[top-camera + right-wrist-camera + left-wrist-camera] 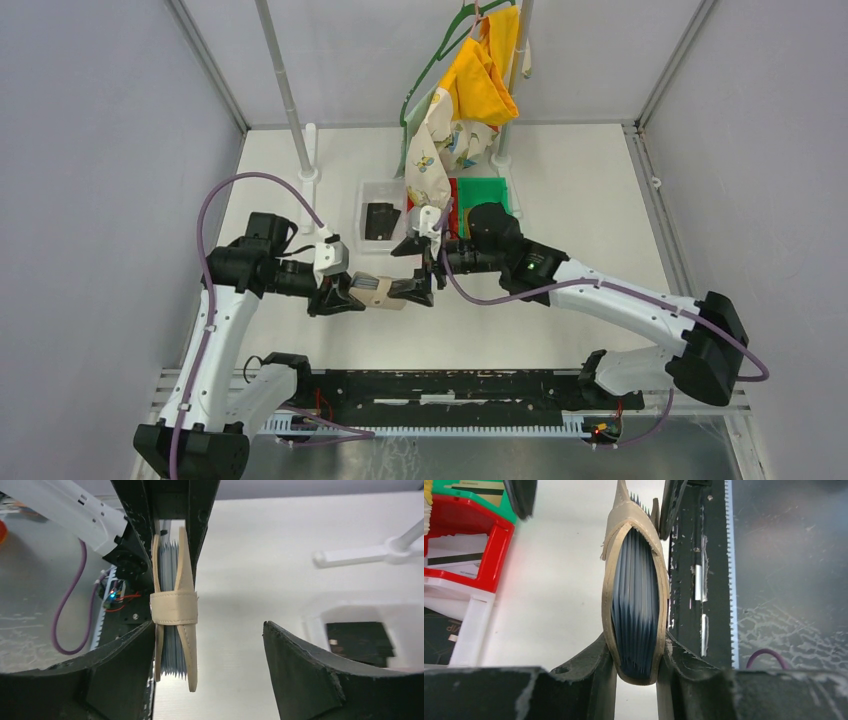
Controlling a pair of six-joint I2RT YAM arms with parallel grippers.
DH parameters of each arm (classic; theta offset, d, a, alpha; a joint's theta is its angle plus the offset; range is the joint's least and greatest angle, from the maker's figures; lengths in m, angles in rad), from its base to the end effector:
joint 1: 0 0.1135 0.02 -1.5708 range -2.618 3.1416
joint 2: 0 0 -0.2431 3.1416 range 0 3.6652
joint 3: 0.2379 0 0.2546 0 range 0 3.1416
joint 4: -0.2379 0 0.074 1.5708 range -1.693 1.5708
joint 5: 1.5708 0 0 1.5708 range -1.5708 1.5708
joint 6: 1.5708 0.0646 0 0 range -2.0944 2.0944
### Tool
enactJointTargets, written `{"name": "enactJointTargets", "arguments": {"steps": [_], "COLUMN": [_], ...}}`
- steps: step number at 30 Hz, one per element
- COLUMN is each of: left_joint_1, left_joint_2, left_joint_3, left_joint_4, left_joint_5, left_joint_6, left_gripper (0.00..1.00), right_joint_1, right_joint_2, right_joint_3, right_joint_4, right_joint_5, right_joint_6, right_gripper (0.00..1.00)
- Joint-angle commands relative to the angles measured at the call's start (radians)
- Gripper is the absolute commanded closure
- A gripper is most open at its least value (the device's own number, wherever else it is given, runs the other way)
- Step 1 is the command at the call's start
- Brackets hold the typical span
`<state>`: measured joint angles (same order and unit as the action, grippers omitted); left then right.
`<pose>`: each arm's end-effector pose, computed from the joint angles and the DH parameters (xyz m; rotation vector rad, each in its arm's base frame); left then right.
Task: Take the credit cards out of the card holder
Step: Open the card holder.
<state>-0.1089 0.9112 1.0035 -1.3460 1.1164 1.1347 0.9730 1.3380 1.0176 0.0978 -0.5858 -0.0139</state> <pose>0.1366 -0.0733 0.2909 1.4239 1.6192 -0.9990 0.1631 0.3031 0.3008 -1.2823 1.4332 1.1894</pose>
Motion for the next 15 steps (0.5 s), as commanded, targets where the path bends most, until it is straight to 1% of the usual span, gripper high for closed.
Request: {"name": "enactJointTargets", "arguments": {"steps": [1, 2, 6, 8, 9, 11, 15], "left_joint_1": [-0.004, -0.004, -0.003, -0.004, -0.004, -0.003, -0.003], "left_joint_2": [-0.013, -0.007, 0.024, 0.04, 0.048, 0.055, 0.051], "left_joint_3": [0.052, 0.057, 0.093, 0.112, 0.119, 0.132, 0.136], "left_joint_4": [0.098, 0.113, 0.12, 0.122, 0.12, 0.101, 0.091], "left_joint_5": [0.107, 0.109, 0.112, 0.117, 0.121, 0.131, 0.136], "left_joint_6": [-0.2, -0.228, -0.211, -0.215, -0.218, -0.198, -0.198], "left_gripper": [0.98, 0.98, 0.98, 0.98, 0.98, 0.98, 0.98], "right_joint_1": [0.032, 0.048, 0.105, 0.125, 0.132, 0.138, 0.156], "right_joint_2": [-0.077, -0.084, -0.089, -0.085, -0.079, -0.065, -0.04], "right_joint_3": [0.0, 0.01, 0.051, 0.066, 0.075, 0.097, 0.145], "right_joint_4": [0.031, 0.005, -0.082, -0.096, -0.132, -0.152, -0.171], "right_joint_5": [0.124, 0.144, 0.221, 0.253, 0.266, 0.288, 0.316], "right_joint_6": [-0.139, -0.173, -0.279, -0.315, -0.328, -0.34, -0.363], "right_gripper": [0.16, 0.16, 0.15, 0.1, 0.08, 0.02, 0.02]}}
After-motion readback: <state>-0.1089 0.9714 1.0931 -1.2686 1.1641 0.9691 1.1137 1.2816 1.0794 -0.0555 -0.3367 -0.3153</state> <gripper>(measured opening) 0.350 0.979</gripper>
